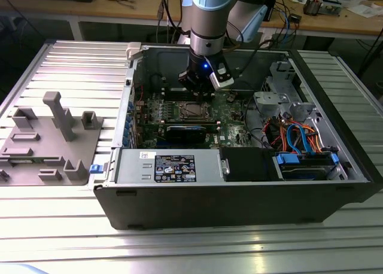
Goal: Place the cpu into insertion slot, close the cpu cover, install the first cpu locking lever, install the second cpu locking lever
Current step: 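Install the second cpu locking lever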
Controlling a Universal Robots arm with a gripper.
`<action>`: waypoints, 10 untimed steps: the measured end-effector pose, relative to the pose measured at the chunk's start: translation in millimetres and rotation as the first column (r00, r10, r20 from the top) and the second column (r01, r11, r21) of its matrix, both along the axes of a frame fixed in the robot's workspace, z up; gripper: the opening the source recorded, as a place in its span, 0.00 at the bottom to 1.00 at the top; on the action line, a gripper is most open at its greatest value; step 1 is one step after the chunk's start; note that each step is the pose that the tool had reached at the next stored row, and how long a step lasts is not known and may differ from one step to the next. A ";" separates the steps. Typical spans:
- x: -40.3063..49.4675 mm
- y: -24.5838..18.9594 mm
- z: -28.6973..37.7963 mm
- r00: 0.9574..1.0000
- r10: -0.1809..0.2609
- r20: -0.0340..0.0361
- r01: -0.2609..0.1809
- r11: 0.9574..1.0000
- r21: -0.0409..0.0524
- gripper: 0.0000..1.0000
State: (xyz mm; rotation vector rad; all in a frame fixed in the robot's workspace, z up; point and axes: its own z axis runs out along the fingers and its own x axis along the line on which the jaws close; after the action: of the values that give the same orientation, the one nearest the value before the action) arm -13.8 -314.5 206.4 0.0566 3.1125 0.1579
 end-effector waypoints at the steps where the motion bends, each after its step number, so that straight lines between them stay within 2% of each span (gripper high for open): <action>1: 0.0 0.0 0.0 1.000 0.000 0.000 0.000 1.000 0.000 0.11; 7: 0.0 -0.2 0.1 1.000 0.000 0.000 0.000 1.000 0.000 0.11; 10: 0.1 -0.2 2.7 1.000 0.000 0.000 0.000 1.000 0.000 0.11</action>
State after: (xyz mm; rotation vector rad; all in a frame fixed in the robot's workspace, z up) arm -13.8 -314.7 209.1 0.0565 3.1125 0.1579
